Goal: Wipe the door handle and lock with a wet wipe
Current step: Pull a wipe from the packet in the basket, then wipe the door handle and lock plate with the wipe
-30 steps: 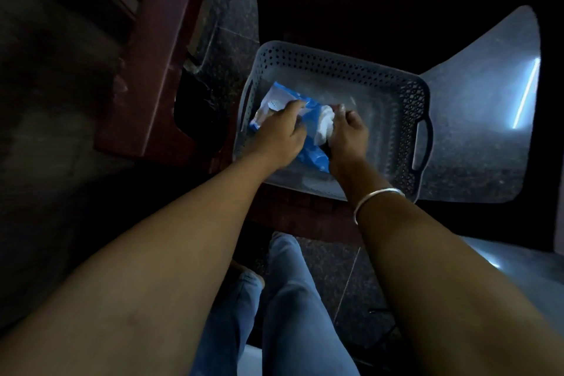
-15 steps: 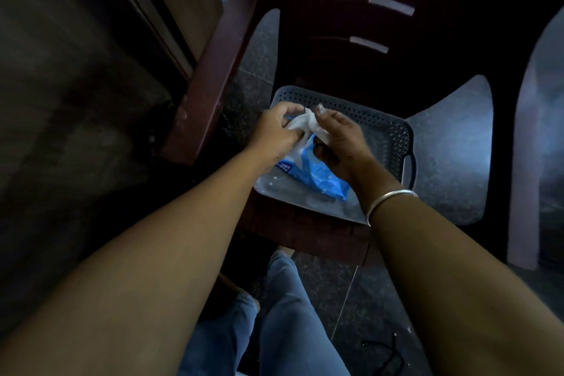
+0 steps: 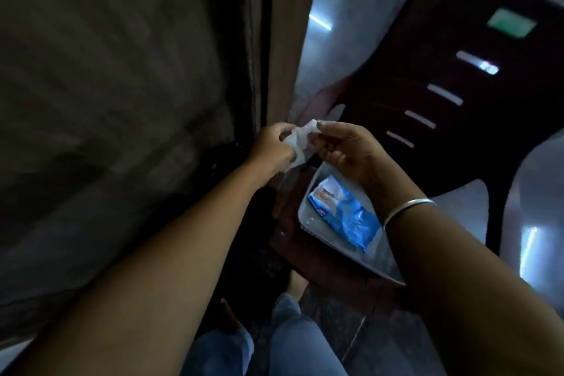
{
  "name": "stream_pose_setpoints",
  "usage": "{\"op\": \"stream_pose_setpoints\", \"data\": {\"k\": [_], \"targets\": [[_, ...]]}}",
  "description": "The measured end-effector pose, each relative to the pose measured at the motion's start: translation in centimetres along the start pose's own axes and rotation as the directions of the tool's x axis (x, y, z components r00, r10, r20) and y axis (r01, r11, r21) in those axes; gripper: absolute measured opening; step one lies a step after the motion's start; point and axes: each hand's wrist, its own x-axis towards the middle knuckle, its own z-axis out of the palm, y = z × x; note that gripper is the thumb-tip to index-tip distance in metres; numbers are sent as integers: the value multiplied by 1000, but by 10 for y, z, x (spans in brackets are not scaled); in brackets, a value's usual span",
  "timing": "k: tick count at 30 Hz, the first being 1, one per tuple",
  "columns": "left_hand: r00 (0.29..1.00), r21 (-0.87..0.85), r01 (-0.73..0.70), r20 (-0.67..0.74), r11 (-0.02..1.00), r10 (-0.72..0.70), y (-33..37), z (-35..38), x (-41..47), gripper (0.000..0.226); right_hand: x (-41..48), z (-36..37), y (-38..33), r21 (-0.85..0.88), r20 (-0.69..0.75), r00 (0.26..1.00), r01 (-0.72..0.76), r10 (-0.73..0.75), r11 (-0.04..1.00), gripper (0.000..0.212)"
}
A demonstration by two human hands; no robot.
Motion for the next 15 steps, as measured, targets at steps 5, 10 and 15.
{"op": "stream_pose_setpoints", "data": {"k": [5, 10, 15], "targets": [[990, -165, -15, -143, 986, -9, 24, -85, -40, 31, -16, 96, 6, -186, 237, 969, 114, -68, 976, 18], [935, -254, -136, -353, 958, 39, 33, -177, -98, 14, -35, 205, 32, -382, 374, 926, 206, -53, 901, 16], [839, -251, -231, -541, 940, 62, 25, -256, -170, 25, -80, 296, 64, -493, 507, 862, 289, 2, 821, 5]]}}
